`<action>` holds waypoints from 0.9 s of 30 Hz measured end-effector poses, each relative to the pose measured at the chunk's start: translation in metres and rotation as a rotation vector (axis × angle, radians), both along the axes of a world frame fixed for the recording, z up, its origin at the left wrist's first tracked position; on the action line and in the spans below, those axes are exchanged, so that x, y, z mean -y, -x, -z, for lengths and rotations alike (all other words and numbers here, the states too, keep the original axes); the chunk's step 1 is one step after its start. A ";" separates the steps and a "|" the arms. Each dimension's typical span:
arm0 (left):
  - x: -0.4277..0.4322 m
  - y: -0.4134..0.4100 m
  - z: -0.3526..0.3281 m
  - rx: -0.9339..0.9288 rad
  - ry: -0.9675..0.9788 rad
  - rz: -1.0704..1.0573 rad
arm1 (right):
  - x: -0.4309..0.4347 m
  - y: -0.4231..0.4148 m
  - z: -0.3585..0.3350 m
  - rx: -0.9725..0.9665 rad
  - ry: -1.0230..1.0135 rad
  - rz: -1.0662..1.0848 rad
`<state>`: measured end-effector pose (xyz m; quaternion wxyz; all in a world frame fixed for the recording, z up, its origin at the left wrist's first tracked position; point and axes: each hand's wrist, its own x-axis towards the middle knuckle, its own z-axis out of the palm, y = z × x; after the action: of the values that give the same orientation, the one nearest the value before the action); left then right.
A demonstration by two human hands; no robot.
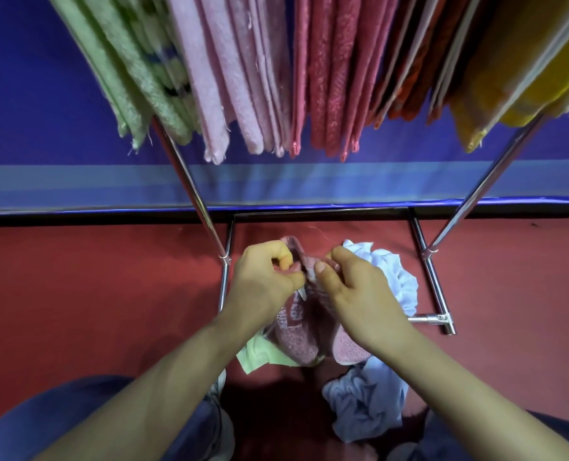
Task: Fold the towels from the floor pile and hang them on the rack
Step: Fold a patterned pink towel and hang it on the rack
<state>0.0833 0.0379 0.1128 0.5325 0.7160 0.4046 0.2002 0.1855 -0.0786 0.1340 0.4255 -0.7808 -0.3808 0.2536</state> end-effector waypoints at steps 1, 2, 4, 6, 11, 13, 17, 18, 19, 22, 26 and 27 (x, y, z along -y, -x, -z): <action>0.000 0.000 0.000 0.014 0.013 -0.013 | 0.000 0.000 0.000 0.006 -0.004 0.006; 0.001 -0.001 -0.001 0.028 0.020 -0.026 | 0.000 0.000 0.000 0.012 -0.008 0.011; 0.001 -0.001 0.000 0.049 0.023 -0.060 | 0.001 -0.001 -0.002 0.030 -0.014 0.012; 0.000 -0.001 0.001 0.067 0.019 -0.106 | 0.001 -0.001 -0.004 0.038 -0.030 0.015; 0.000 -0.003 -0.001 0.118 0.011 -0.147 | 0.001 0.001 -0.007 -0.021 -0.073 0.029; 0.000 -0.005 -0.004 0.130 0.020 -0.137 | 0.002 0.002 -0.008 -0.019 -0.056 0.005; 0.001 -0.005 -0.010 0.139 0.055 -0.107 | 0.002 0.001 -0.004 0.014 0.025 -0.028; 0.001 -0.004 -0.011 0.152 0.076 -0.099 | 0.002 0.000 -0.002 0.006 0.040 -0.031; 0.002 -0.004 -0.012 0.169 0.100 -0.094 | 0.002 -0.001 0.000 -0.016 0.046 -0.032; 0.004 -0.002 -0.016 0.193 0.132 -0.092 | 0.001 -0.001 0.002 -0.129 0.001 0.007; 0.001 0.000 -0.023 0.171 0.149 -0.125 | -0.002 -0.003 -0.003 -0.325 -0.047 0.171; 0.000 0.001 -0.023 0.177 0.170 -0.125 | -0.003 -0.004 -0.004 -0.379 -0.063 0.211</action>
<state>0.0827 0.0376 0.1361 0.6113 0.6212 0.4155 0.2606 0.1895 -0.0753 0.1381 0.5378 -0.7409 -0.2180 0.3381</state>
